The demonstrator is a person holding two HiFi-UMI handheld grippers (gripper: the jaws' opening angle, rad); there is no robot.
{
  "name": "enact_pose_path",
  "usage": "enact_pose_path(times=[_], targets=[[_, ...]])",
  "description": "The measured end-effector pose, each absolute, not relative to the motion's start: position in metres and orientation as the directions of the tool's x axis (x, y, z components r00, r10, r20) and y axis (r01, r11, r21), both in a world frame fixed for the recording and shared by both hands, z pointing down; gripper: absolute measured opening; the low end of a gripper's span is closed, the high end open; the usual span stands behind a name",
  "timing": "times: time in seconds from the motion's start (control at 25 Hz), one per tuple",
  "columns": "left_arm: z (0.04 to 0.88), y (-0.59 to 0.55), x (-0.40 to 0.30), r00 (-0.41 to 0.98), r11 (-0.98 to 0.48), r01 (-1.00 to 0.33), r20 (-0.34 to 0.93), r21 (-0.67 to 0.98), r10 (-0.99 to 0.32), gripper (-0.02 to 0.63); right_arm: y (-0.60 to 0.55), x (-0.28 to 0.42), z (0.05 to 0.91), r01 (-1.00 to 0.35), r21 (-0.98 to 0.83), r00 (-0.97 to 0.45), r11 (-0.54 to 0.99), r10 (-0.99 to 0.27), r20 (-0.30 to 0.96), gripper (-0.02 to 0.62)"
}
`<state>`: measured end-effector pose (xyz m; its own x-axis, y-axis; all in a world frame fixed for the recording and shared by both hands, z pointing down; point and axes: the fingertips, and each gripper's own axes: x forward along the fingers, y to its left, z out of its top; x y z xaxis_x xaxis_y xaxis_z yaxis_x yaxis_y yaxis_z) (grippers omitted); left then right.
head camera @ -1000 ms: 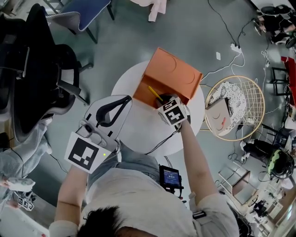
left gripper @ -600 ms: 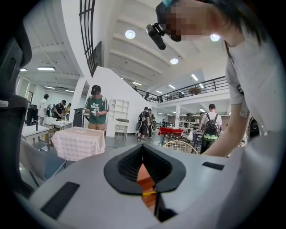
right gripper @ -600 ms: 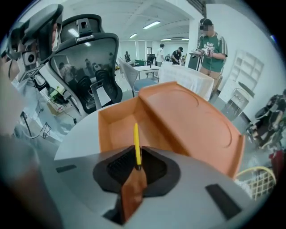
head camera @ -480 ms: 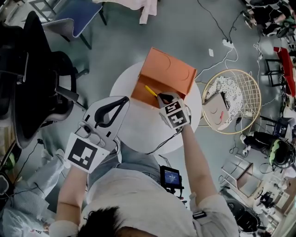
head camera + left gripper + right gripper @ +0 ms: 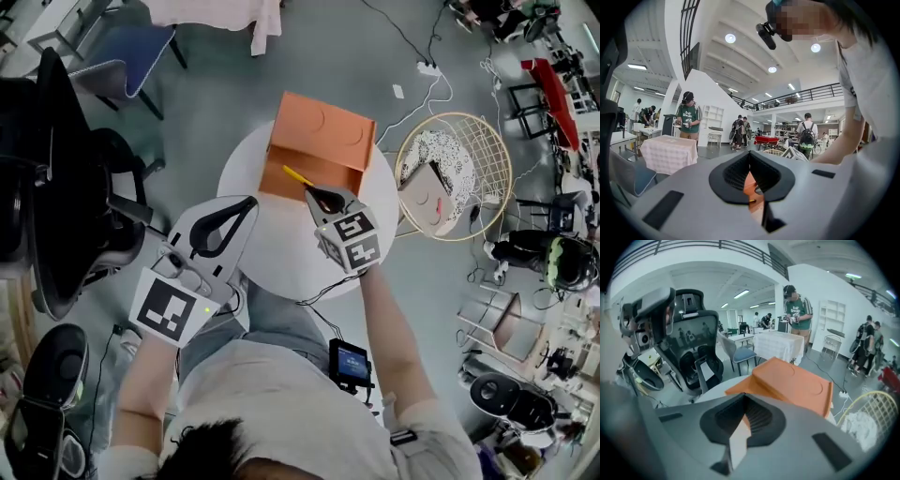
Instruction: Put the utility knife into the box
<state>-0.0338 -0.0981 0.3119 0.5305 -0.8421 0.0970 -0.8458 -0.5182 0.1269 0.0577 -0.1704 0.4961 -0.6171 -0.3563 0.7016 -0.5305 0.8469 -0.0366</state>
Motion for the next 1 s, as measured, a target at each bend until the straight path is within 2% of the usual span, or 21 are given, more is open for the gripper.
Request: enact_pose_path(times=[0.44, 1.0], targets=[[0.295, -0.062, -0.021, 0.694, -0.688, -0.719, 0.061, 0.099, -0.717, 0.009, -0.109, 0.049, 0.395, -0.692, -0.073, -0.663, 0.718, -0.592, 0.457, 0.006], [0.282, -0.014, 0.018, 0.865, -0.863, -0.501, 0.012, 0.062, -0.501, 0.009, -0.018, 0.067, 0.301, -0.827, -0.069, -0.56, 0.559, -0.803, 0.204, 0.006]])
